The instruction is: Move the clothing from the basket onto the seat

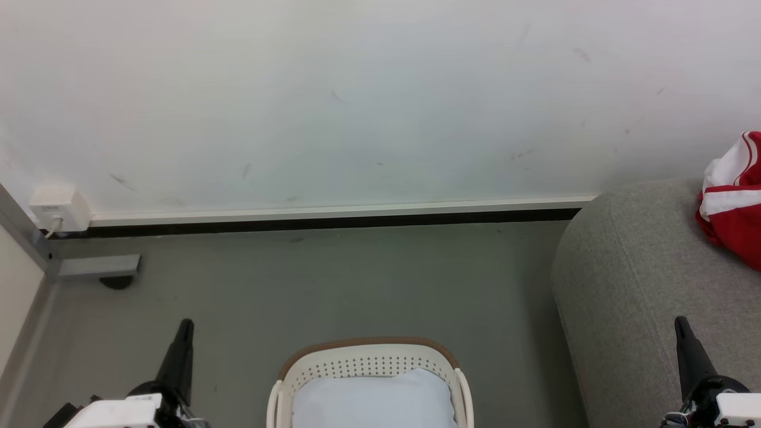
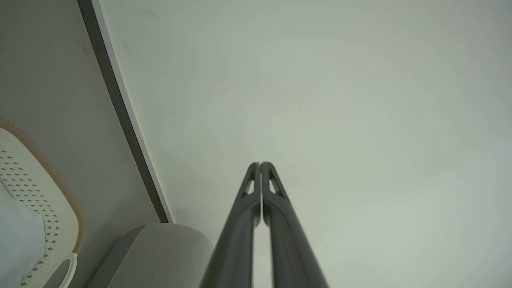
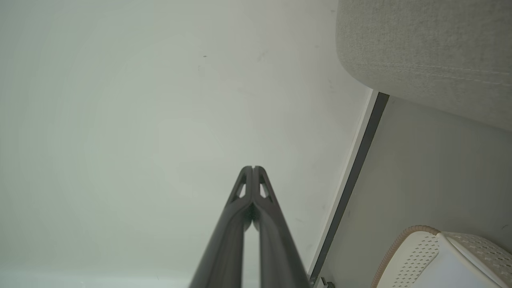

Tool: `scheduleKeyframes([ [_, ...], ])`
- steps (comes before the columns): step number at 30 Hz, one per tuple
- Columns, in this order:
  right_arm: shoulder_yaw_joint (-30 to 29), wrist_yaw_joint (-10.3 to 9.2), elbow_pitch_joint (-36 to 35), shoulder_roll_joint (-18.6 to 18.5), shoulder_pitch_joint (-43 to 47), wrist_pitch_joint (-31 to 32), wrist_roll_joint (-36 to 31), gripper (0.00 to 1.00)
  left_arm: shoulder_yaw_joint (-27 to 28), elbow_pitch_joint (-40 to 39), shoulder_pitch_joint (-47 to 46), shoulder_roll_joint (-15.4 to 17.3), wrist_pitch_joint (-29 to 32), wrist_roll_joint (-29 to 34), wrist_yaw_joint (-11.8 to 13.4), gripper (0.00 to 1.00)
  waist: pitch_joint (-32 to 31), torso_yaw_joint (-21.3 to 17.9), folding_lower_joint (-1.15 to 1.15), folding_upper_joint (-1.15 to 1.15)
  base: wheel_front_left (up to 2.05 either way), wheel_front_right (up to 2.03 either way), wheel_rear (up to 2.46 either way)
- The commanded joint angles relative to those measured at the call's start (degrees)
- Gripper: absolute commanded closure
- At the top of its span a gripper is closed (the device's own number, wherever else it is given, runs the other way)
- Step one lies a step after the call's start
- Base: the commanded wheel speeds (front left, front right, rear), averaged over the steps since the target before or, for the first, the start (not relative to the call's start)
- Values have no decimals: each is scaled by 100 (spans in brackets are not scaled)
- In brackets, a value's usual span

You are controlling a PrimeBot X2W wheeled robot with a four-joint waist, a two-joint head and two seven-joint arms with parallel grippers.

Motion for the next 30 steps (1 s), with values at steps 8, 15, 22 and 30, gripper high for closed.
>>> scheduleKeyframes([
  [8,-4,0,-23,-39,-77,22,11,100,12,-19,-52,13,19,-76,-31,100,0,0,0,0,0,0,0],
  [15,-3,0,-23,-39,-77,22,11,100,12,-19,-52,13,19,-76,-31,100,0,0,0,0,0,0,0],
  [22,-3,0,-23,-39,-77,22,11,100,12,-19,-52,13,19,-76,-31,100,0,0,0,0,0,0,0],
  [30,-3,0,-23,-39,-77,22,12,100,12,-20,-52,13,19,-76,-31,100,0,0,0,0,0,0,0],
])
